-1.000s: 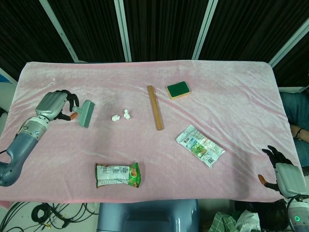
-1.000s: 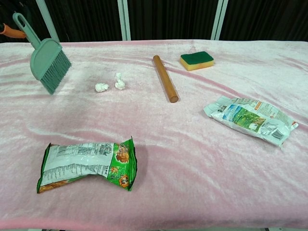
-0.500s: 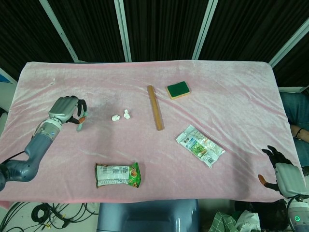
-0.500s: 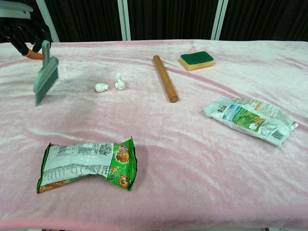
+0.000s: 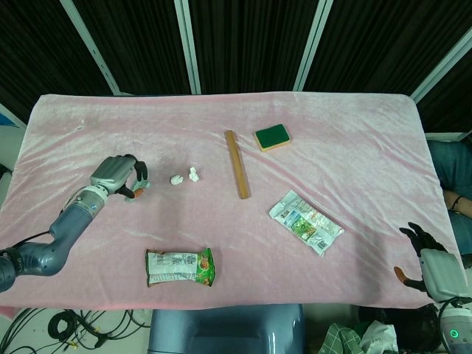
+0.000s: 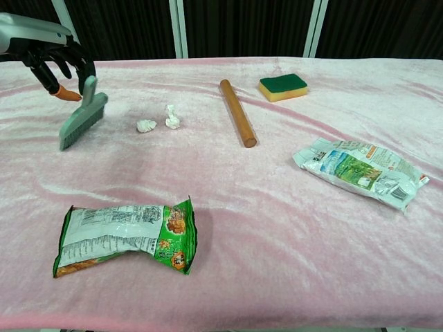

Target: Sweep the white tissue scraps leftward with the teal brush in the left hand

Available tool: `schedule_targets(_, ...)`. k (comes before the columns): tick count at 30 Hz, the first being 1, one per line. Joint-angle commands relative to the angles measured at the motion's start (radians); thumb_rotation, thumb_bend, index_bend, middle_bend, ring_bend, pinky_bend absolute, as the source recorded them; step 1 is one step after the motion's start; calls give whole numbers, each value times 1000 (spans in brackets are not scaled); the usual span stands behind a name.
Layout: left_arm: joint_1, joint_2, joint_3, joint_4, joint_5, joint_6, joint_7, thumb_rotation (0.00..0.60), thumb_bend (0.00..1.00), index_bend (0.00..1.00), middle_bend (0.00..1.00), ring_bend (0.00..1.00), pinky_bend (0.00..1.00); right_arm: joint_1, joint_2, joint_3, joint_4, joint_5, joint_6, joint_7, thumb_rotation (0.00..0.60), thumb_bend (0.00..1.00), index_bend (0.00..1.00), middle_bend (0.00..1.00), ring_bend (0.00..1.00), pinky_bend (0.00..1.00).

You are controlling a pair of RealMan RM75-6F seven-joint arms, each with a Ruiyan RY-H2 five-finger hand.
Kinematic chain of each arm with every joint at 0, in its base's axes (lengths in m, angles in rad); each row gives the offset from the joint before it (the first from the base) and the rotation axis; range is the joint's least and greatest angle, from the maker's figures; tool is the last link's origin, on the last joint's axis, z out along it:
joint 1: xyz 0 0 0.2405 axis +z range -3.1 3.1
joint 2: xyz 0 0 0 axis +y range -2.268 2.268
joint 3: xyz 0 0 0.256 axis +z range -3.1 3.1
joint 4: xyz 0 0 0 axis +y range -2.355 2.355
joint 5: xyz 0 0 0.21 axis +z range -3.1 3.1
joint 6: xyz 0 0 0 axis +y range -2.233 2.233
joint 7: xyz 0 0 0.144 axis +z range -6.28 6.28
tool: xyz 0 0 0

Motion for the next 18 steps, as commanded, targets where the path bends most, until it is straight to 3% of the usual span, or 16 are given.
schedule_targets(1,-11,31,-2,-42,-34,-9,-8,600,112,202,147,0,80,0,-1,1,1,1,2,-1,600,223,168,67,144,263)
schedule_targets(11,40,123,-31,-176,60,123,-29,600,46,193,117,0,50,-3,-7,6,4,4,15,-10,600,222,168,67,144,263)
schedule_targets(13,63,147,-22,-207,99,188,2,600,46,193,128,0,50,-4,-9,8,7,4,20,-13,600,221,168,67,144,263)
schedule_targets(15,147,206,9,-299,160,397,103,600,46,194,132,0,50,-7,-15,14,15,1,39,-26,600,221,168,67,144,261)
schedule_targets(18,214,242,39,-382,174,521,177,600,46,212,134,0,50,-10,-21,15,20,-2,47,-34,600,221,168,67,143,251)
